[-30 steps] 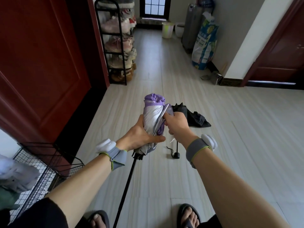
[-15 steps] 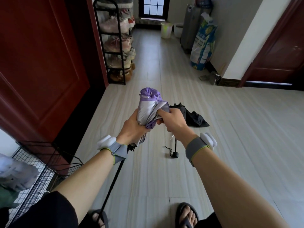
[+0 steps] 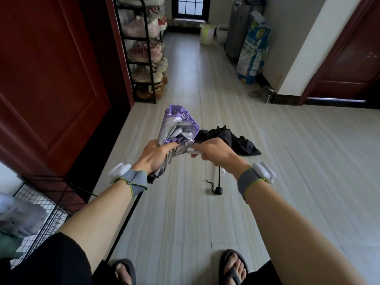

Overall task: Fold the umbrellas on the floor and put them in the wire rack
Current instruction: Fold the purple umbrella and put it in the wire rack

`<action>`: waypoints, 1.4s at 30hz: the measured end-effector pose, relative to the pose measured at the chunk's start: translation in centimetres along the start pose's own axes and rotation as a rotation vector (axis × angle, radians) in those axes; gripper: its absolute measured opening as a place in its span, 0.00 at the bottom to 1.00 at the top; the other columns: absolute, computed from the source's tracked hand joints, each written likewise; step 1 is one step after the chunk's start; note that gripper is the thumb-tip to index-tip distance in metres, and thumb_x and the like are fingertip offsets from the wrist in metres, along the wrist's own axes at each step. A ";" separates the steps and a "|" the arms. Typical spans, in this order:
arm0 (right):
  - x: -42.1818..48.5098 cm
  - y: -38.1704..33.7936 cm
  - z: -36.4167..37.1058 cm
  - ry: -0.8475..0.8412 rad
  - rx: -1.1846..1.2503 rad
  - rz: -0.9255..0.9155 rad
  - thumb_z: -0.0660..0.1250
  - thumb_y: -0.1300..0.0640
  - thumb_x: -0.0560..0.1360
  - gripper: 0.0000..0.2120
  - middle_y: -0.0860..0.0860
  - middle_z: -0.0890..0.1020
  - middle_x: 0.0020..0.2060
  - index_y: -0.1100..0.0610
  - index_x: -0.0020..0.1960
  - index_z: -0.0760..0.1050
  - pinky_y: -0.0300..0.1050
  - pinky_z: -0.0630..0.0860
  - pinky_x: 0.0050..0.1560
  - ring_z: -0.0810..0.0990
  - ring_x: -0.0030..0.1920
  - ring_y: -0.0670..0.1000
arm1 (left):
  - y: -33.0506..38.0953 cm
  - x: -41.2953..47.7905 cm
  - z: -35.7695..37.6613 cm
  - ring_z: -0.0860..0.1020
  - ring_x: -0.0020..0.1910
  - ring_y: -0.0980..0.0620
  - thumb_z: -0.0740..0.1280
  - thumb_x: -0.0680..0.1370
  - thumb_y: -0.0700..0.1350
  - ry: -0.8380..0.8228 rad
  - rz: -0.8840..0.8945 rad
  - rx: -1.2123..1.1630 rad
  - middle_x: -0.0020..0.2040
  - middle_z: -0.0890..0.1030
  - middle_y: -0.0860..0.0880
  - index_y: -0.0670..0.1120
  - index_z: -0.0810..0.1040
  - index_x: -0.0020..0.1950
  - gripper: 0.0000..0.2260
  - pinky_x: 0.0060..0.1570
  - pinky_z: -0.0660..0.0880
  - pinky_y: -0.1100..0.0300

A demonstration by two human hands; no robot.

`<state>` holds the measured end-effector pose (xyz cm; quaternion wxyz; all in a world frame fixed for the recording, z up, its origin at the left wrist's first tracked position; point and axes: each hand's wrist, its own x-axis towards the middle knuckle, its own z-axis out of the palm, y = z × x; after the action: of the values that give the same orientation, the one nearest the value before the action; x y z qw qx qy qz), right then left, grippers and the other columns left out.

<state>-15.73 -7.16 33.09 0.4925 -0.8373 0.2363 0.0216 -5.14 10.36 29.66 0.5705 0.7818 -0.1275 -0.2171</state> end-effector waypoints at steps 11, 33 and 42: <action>0.6 -1.0 0.9 0.218 -0.230 -0.088 0.65 0.52 0.80 0.13 0.50 0.76 0.30 0.60 0.45 0.82 0.45 0.69 0.38 0.75 0.36 0.53 | -1.0 0.4 0.4 0.83 0.45 0.48 0.67 0.70 0.60 0.039 -0.006 0.218 0.46 0.85 0.47 0.52 0.78 0.57 0.20 0.40 0.75 0.58; 1.0 0.3 0.3 0.262 0.351 0.051 0.78 0.49 0.71 0.12 0.48 0.78 0.29 0.55 0.37 0.79 0.41 0.67 0.27 0.73 0.28 0.48 | -2.0 -3.6 6.3 0.81 0.50 0.50 0.79 0.66 0.56 -0.095 0.206 0.172 0.57 0.73 0.51 0.61 0.55 0.67 0.40 0.49 0.80 0.53; -0.2 0.1 0.6 0.176 0.330 -0.008 0.64 0.34 0.76 0.26 0.48 0.80 0.30 0.57 0.42 0.81 0.37 0.65 0.31 0.71 0.30 0.43 | 0.9 -2.2 4.2 0.77 0.29 0.48 0.76 0.71 0.36 -0.148 -0.066 -0.236 0.37 0.80 0.45 0.42 0.78 0.58 0.17 0.30 0.76 0.57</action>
<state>-15.85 -6.64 32.75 0.6007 -0.7447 0.2755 -0.0926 -9.08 7.59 29.90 0.6400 0.6949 -0.1170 -0.3064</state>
